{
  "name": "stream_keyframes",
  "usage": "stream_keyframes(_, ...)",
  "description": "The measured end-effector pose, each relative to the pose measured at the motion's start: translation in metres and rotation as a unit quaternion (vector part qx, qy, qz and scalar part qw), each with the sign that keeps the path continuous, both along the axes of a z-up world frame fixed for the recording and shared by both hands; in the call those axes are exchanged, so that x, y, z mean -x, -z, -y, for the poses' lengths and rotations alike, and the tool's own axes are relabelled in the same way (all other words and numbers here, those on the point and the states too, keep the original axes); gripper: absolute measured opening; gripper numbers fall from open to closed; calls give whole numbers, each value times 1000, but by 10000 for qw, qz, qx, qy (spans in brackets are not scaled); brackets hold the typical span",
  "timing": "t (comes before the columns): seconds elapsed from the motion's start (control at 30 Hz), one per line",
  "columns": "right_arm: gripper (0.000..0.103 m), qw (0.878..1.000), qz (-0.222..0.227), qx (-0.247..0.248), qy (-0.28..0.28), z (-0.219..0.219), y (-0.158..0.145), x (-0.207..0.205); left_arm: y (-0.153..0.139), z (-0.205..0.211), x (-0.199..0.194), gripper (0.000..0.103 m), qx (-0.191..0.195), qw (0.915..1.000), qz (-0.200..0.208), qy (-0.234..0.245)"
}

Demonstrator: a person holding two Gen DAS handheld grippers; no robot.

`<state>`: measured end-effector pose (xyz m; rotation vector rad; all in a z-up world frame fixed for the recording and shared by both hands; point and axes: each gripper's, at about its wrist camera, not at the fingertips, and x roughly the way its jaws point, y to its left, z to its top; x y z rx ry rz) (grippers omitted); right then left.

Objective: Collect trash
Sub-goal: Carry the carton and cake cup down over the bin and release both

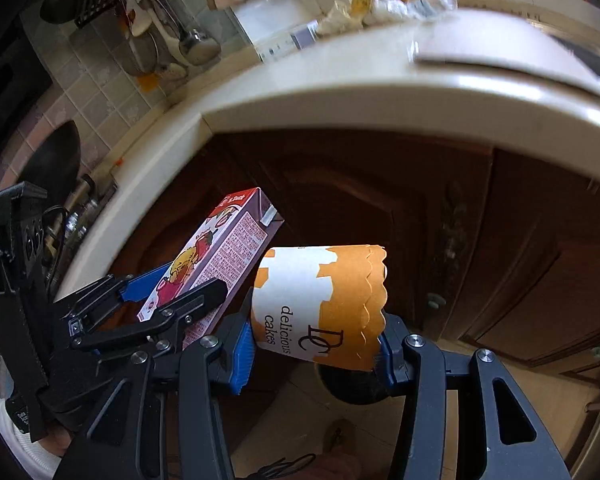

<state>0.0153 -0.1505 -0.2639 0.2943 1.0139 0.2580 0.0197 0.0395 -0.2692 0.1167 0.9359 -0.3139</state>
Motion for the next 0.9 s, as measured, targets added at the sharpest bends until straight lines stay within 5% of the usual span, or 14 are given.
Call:
stream_keyframes(0.43, 49, 9987, -485, -54, -141, -1, 231, -10, 216, -7, -23, 52, 96, 9982, -533, -269)
stream_keyframes(0.7, 50, 9959, -726, 82, -526, -11, 348, -23, 313, 3, -36, 55, -12, 9974, -717, -84)
stream_keyframes(0.83, 78, 9952, -745, 295, -557, -12, 397, -25, 360, -2, -50, 62, -10, 9933, -1136, -230)
stream_keyframes(0.9, 82, 9957, -764, 266, -445, -9, 417, -27, 378, -5, -53, 65, -20, 9919, -1235, -284)
